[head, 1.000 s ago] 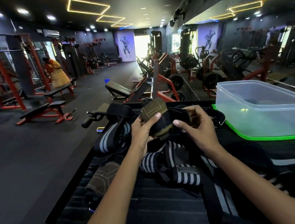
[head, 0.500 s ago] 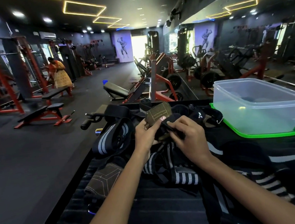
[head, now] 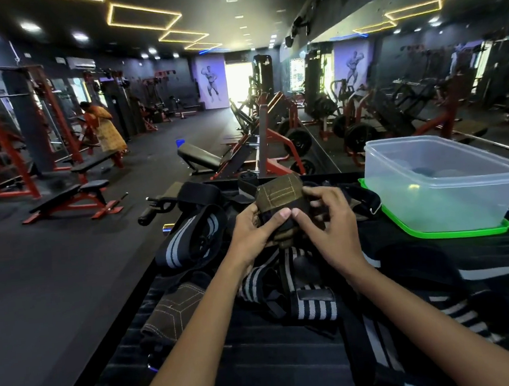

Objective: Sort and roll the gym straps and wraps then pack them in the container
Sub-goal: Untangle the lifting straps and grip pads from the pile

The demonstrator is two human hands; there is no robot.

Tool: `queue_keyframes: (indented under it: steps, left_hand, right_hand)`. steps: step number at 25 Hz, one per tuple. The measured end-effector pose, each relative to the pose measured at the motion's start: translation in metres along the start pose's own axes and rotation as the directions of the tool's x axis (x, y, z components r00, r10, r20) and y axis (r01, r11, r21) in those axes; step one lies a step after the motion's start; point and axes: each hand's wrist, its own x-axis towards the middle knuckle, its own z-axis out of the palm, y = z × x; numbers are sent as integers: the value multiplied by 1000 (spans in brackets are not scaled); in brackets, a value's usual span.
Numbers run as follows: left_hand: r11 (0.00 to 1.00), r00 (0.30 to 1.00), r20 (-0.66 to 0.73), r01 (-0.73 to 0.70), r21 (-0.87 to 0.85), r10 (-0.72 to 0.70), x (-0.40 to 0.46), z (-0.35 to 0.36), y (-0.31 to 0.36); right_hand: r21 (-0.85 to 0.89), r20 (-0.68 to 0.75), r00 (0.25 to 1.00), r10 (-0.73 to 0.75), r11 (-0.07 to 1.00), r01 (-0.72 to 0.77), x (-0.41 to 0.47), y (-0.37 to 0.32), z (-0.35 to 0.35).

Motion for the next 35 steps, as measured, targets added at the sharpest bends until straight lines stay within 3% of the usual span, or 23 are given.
queue_keyframes:
  steps: [2, 4, 7, 9, 13, 14, 18, 20, 23, 25, 27, 30, 32, 35]
  left_hand:
    - [998, 999, 26, -42, 45, 40, -1, 0, -2]
    - [994, 997, 43, -69, 80, 66, -1, -3, -5]
    - [994, 997, 53, -67, 91, 63, 0, -8, -9]
    - [994, 997, 52, -59, 93, 54, 1, -7, -11]
    - [1000, 995, 97, -25, -17, 27, -2, 5, -7]
    - [997, 992, 123, 3, -76, 6, -3, 11, -5]
    - [986, 960, 270, 108, -127, -70, -7, 54, -6]
    - [989, 940, 329, 122, -87, -87, -8, 81, -9]
    - [978, 919, 378, 170, -118, -114, -7, 112, -12]
    - [969, 905, 401, 207, -133, -139, -5, 124, -18]
    - [973, 896, 417, 210, -98, -151, -4, 133, -25]
    - [977, 896, 407, 211, -43, -175, -5, 147, -26]
    - [972, 903, 388, 227, -65, -185, -3, 154, -25]
    - [972, 918, 363, 211, -101, -162, 5, 164, -24]
  right_hand:
    - [217, 163, 962, 218, 943, -251, 5, 10, -6]
    - [343, 275, 913, 301, 856, -386, 7, 19, -9]
    - [321, 336, 892, 302, 854, -410, 8, 23, -11]
    - [185, 370, 882, 292, 907, -378, 12, 19, -20]
    - [-236, 322, 890, 323, 938, -255, 15, 24, -75]
    - [-246, 309, 896, 317, 937, -247, 9, 26, -92]
    - [74, 198, 915, 351, 926, -371, -19, 24, -130]
    - [36, 161, 923, 349, 933, -359, -25, 25, -139]
    - [-167, 63, 938, 341, 930, -326, -32, 29, -167]
    - [-389, -5, 944, 329, 869, -305, -42, 37, -198]
    - [-659, -56, 920, 388, 678, -326, -51, 49, -234]
    - [-808, -155, 703, 694, 321, -495, -66, 58, -265]
    - [-820, -126, 639, 758, 283, -498, -70, 58, -261]
    - [-782, -26, 698, 716, 420, -461, -71, 47, -234]
